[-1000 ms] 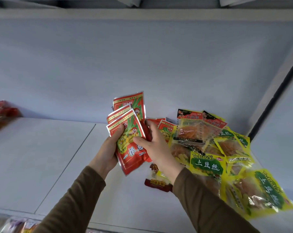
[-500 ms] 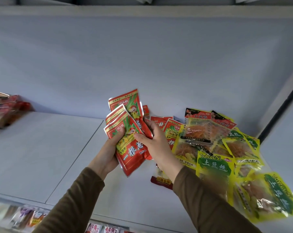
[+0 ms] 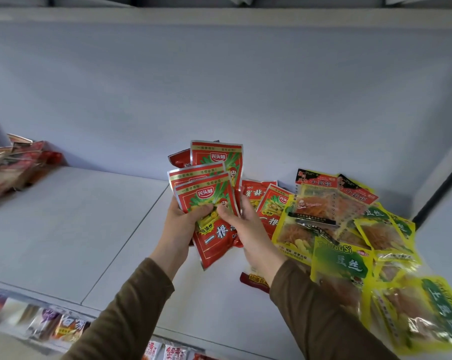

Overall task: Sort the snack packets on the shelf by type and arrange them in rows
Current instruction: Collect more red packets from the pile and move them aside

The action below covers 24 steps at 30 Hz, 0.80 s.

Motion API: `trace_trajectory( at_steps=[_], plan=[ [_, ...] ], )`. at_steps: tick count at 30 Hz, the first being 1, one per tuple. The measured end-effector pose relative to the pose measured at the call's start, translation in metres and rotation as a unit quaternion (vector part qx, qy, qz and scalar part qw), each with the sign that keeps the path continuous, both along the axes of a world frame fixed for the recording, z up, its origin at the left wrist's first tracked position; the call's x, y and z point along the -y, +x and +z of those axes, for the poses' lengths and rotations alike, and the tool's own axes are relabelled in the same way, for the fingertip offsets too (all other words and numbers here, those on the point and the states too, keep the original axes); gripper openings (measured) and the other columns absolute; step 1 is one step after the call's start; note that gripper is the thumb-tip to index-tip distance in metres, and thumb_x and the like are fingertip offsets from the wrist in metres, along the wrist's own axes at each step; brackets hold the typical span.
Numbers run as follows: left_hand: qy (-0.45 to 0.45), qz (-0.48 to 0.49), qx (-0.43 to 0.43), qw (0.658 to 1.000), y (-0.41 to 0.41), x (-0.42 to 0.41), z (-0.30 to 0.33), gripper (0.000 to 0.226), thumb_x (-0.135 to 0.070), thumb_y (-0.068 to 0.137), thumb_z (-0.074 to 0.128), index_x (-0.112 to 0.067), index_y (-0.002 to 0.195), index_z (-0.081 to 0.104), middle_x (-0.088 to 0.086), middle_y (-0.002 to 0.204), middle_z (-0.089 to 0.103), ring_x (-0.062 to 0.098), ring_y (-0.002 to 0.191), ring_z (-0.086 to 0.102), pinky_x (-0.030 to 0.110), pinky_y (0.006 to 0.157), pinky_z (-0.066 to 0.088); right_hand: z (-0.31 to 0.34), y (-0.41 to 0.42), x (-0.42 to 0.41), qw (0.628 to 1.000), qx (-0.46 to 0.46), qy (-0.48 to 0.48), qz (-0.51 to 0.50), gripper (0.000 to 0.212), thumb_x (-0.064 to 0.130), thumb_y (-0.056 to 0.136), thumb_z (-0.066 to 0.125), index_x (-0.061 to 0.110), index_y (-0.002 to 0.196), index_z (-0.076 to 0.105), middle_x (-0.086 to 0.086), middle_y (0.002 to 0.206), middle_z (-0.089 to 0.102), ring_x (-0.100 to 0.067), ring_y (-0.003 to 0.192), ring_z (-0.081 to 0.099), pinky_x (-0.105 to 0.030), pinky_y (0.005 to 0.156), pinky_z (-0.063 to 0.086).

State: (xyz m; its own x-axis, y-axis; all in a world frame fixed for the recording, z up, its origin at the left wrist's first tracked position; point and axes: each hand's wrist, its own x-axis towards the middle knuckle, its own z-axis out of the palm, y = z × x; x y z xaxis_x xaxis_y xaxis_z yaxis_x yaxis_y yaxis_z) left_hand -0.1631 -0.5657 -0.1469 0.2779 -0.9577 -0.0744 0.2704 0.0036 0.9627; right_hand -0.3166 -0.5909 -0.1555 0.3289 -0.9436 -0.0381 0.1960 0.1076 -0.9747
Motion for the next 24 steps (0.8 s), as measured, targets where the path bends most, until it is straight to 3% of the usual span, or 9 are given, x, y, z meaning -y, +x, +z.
trace_trajectory(
  at_steps=[5,10,13,16,20,24],
  plan=[
    [-0.024,-0.017,-0.020,0.999,-0.005,-0.007,0.007,0.056,-0.033,0.080,0.083,-0.029,0.130,0.057,-0.001,0.116,0.077,0.028,0.096,0.078,0.039,0.068,0.064,-0.003,-0.004,0.001,0.999,0.030,-0.012,-0.017,0.051,0.040,0.083,0.082,0.039,0.128,0.059,0.006,0.118,0.074,-0.018,0.104,0.074,-0.032,0.077,0.061],
    [-0.054,-0.030,-0.081,0.995,-0.007,-0.016,0.005,0.047,-0.048,0.096,0.064,-0.029,0.138,0.054,0.002,0.128,0.072,0.030,0.109,0.074,0.045,0.081,0.063,-0.006,-0.012,0.004,0.996,0.078,0.031,-0.038,0.027,0.034,0.087,0.077,0.040,0.112,0.069,0.003,0.115,0.075,-0.019,0.101,0.075,-0.032,0.071,0.062],
    [-0.040,-0.017,-0.098,0.994,-0.010,-0.019,0.005,0.056,-0.061,0.092,0.057,-0.029,0.138,0.055,0.001,0.126,0.073,0.029,0.107,0.074,0.036,0.073,0.063,-0.010,-0.011,0.004,0.991,0.106,0.057,-0.057,0.032,0.031,0.088,0.078,0.035,0.118,0.067,0.001,0.115,0.075,-0.021,0.100,0.075,-0.035,0.070,0.062],
    [-0.044,0.006,-0.092,0.995,-0.009,-0.019,0.003,0.044,-0.050,0.094,0.059,-0.031,0.133,0.058,-0.005,0.121,0.075,0.023,0.108,0.074,0.032,0.074,0.063,-0.014,-0.009,0.004,0.985,0.135,0.082,-0.075,0.038,0.030,0.087,0.079,0.034,0.122,0.065,0.000,0.115,0.075,-0.023,0.100,0.075,-0.040,0.070,0.062],
    [-0.044,0.033,-0.052,0.997,-0.007,-0.019,0.001,0.037,-0.041,0.098,0.058,-0.030,0.133,0.056,-0.009,0.118,0.076,0.018,0.103,0.076,0.030,0.075,0.065,-0.016,-0.008,0.005,0.987,0.124,0.062,-0.083,0.040,0.036,0.084,0.081,0.036,0.122,0.065,0.000,0.116,0.075,-0.024,0.102,0.075,-0.048,0.080,0.062],
    [-0.012,0.034,-0.041,0.999,-0.006,-0.020,-0.003,0.048,-0.049,0.092,0.059,-0.031,0.136,0.053,-0.005,0.116,0.076,0.022,0.099,0.077,0.029,0.068,0.063,-0.013,-0.008,0.005,0.996,0.064,0.036,-0.040,0.034,0.043,0.084,0.080,0.044,0.115,0.067,0.004,0.116,0.075,-0.021,0.103,0.074,-0.045,0.084,0.062]
  ],
)
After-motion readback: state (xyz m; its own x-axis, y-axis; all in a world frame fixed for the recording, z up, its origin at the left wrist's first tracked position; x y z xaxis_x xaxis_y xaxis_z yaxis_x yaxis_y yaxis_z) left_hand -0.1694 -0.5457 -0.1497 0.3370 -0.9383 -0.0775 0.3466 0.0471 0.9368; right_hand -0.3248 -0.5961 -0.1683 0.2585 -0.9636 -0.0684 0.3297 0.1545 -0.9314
